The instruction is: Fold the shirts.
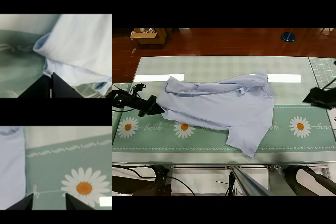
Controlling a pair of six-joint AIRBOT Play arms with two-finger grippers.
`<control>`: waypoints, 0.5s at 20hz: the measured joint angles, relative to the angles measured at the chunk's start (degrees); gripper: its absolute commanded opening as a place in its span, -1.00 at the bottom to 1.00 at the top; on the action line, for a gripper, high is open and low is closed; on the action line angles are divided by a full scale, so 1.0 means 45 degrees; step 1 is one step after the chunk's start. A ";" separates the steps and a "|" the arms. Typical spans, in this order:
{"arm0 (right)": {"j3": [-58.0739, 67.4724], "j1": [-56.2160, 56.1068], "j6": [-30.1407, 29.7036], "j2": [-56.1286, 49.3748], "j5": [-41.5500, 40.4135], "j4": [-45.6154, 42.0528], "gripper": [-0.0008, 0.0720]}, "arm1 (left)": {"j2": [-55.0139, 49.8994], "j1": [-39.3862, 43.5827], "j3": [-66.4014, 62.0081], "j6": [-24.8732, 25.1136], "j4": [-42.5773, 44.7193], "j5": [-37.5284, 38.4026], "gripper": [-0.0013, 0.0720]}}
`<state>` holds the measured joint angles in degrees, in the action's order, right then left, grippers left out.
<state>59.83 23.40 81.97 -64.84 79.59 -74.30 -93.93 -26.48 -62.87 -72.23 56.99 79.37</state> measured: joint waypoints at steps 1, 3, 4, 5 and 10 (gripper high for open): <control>-0.0753 0.0321 -0.0146 0.0029 0.0005 0.0369 0.38 | 0.0102 0.0010 -0.0005 0.0136 0.0000 0.0024 -0.91; -0.2293 0.0680 -0.0510 0.0073 -0.0209 0.1394 0.38 | 0.0272 0.0010 -0.0015 0.0316 -0.0063 0.0131 -0.91; -0.3045 0.0704 -0.0646 0.0068 -0.0554 0.1865 0.38 | 0.0350 0.0010 -0.0015 0.0398 -0.0087 0.0170 -0.91; -0.3687 0.0670 -0.0738 0.0083 -0.0967 0.2283 0.38 | 0.0403 0.0010 -0.0015 0.0437 -0.0151 0.0262 -0.91; -0.6105 -0.0588 -0.0894 0.0083 -0.3327 0.3968 0.37 | 0.0559 0.0015 -0.0015 0.0534 -0.0500 0.0427 -0.91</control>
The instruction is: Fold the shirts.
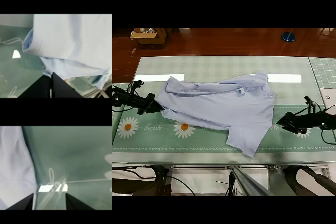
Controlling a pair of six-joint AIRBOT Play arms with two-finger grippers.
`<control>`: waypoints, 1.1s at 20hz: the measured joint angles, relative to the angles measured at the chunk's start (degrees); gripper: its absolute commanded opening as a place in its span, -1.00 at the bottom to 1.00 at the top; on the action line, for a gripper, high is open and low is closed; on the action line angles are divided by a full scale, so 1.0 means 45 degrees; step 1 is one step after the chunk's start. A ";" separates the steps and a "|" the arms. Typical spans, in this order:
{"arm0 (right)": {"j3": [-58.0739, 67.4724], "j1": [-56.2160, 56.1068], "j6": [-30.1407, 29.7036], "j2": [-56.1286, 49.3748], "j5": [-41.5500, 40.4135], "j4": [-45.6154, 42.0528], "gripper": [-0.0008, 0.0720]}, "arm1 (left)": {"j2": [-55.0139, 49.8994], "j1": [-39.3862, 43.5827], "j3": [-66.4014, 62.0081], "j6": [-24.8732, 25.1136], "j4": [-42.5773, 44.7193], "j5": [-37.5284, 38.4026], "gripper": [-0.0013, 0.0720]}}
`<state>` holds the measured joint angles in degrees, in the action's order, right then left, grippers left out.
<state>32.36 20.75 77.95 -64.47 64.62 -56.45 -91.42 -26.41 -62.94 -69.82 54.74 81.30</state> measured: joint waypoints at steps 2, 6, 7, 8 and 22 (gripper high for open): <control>-0.0393 -0.0724 0.0029 0.0000 -0.1010 0.0588 0.37 | 0.0049 -0.0005 0.0000 0.0015 -0.0083 0.0068 -0.91; -0.0690 -0.2244 0.0840 -0.0393 -0.2283 0.1462 0.19 | 0.0136 -0.0005 -0.0044 0.0063 -0.0146 0.0243 -0.91; -0.0704 -0.2603 0.0986 -0.0622 -0.2501 0.1695 -0.16 | 0.0155 0.0000 -0.0097 0.0073 -0.0146 0.0257 -0.91; -0.0738 -0.2982 0.1054 -0.0879 -0.2691 0.1865 -0.57 | 0.0170 -0.0005 -0.0175 0.0087 -0.0175 0.0296 -0.91; 0.7689 -0.1627 0.1001 0.4770 -0.1559 0.2472 -0.94 | 0.4454 -0.0170 -0.7689 0.1282 -0.6907 0.0413 -0.91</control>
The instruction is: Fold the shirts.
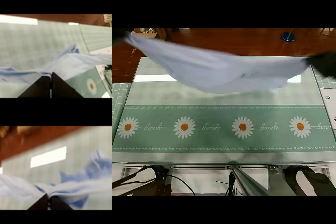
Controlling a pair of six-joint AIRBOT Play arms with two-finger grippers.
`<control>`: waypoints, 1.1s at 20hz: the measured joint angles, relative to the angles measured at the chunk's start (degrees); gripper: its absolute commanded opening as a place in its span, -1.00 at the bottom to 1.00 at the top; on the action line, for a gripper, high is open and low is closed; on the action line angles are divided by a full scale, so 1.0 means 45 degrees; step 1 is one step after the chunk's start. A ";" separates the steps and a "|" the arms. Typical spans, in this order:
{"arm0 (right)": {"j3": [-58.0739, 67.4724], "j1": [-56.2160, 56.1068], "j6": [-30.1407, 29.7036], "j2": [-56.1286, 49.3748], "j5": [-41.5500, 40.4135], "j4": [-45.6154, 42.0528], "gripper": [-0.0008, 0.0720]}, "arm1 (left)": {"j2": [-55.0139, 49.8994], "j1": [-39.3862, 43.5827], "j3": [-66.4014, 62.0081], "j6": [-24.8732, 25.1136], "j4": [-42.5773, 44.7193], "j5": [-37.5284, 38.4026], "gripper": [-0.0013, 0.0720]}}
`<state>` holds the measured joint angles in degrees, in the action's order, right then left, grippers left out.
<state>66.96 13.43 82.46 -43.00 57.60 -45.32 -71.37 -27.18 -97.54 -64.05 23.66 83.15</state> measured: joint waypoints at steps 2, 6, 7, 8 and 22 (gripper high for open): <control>0.2647 0.0563 0.0447 0.0495 0.0214 -0.0724 -0.94 | 0.1297 0.0000 -0.1637 0.0053 -0.0301 -0.0651 -0.91; 0.7257 0.1200 0.1277 0.0889 0.0996 -0.2783 -0.94 | 0.3968 -0.0005 -0.3706 -0.0782 0.1117 -0.1681 -0.91; 0.8111 0.1258 0.1438 0.0933 0.1263 -0.3249 -0.94 | 0.4658 -0.0005 -0.3949 -0.1175 0.1909 -0.1753 -0.91; 0.8864 0.1307 0.1603 0.0962 0.1622 -0.3667 -0.94 | 0.5270 0.0005 -0.4114 -0.1559 0.2749 -0.1783 -0.91; 1.1293 0.0811 0.1588 0.0457 0.9797 -0.7800 -0.94 | 0.8179 0.2186 -0.1379 -0.2997 0.9651 0.3536 -0.91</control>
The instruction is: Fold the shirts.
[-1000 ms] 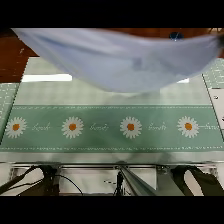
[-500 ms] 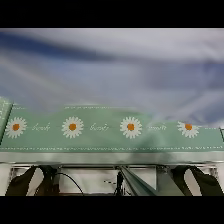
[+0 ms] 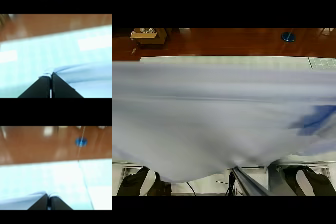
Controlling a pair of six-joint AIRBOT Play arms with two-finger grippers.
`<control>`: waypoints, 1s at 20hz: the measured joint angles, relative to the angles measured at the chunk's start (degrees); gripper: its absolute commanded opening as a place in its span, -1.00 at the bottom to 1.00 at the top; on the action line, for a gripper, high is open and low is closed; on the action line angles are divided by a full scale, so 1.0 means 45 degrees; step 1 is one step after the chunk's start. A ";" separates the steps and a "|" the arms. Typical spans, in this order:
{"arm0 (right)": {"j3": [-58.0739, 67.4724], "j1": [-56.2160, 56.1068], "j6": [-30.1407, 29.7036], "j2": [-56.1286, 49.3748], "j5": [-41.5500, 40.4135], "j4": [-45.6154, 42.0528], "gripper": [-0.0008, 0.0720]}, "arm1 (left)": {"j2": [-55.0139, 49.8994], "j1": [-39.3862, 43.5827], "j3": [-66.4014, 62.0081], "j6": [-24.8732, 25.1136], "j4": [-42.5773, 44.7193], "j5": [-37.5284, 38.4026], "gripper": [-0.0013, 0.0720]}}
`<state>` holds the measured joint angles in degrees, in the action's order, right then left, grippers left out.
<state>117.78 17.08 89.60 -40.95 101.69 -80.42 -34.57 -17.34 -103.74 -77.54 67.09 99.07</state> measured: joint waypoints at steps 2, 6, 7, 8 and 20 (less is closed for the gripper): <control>-0.0894 -0.0272 -0.0117 -0.0661 0.0321 -0.0053 -0.94 | 0.0000 0.0296 0.1773 0.0296 0.0219 -0.0194 -0.91; -0.2866 -0.0903 -0.0306 -0.2739 -0.0073 0.0291 -0.94 | -0.0627 0.0544 0.5183 0.0821 0.0325 -0.2108 -0.91; -0.3147 -0.1122 -0.0335 -0.3366 -0.0408 0.0355 -0.94 | -0.0976 0.0568 0.5712 0.0918 0.0277 -0.2671 -0.91; -0.3361 -0.1384 -0.0364 -0.4090 -0.0865 0.0418 -0.94 | -0.1418 0.0593 0.6110 0.1044 0.0243 -0.3215 -0.91; -0.3895 -0.2982 -0.0952 -1.0977 -0.7902 0.1078 -0.94 | -0.8961 0.1758 0.7193 0.1715 -0.0073 -0.9277 -0.91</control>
<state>100.25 3.66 85.32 -90.35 66.13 -75.57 -74.89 -9.43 -71.37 -69.82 66.76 57.32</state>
